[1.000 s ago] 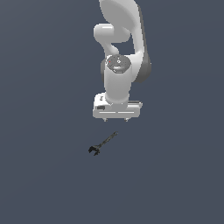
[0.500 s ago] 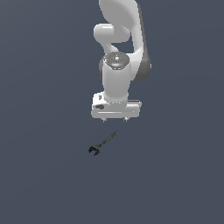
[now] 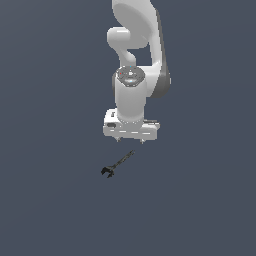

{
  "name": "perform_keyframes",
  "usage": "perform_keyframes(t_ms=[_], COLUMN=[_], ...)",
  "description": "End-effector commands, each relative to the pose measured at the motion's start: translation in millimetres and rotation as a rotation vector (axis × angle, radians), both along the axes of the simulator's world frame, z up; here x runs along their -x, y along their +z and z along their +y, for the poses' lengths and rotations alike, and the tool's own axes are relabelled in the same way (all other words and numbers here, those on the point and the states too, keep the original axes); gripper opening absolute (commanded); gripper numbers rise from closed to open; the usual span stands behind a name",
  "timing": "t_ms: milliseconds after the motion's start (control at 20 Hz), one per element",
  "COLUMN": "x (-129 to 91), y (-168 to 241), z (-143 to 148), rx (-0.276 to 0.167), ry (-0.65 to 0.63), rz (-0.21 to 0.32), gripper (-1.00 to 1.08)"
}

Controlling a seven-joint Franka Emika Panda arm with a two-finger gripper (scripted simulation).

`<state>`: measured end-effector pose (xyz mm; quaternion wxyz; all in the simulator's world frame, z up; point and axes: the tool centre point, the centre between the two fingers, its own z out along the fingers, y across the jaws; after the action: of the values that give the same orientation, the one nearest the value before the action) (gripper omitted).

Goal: Pick up the object and move it to a goal position.

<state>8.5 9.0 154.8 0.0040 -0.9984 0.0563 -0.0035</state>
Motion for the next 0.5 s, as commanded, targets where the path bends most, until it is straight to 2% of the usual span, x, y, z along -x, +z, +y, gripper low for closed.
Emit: perform_keyframes(t_ms=[0, 450], x=[-2.9, -16.3], y=[-5.9, -35.1], z=[-2.5, -15.5], rx=[-0.002, -0.007], ry=[-0.053, -0.315], rz=[0.002, 0.008], gripper=[1.00, 1.00])
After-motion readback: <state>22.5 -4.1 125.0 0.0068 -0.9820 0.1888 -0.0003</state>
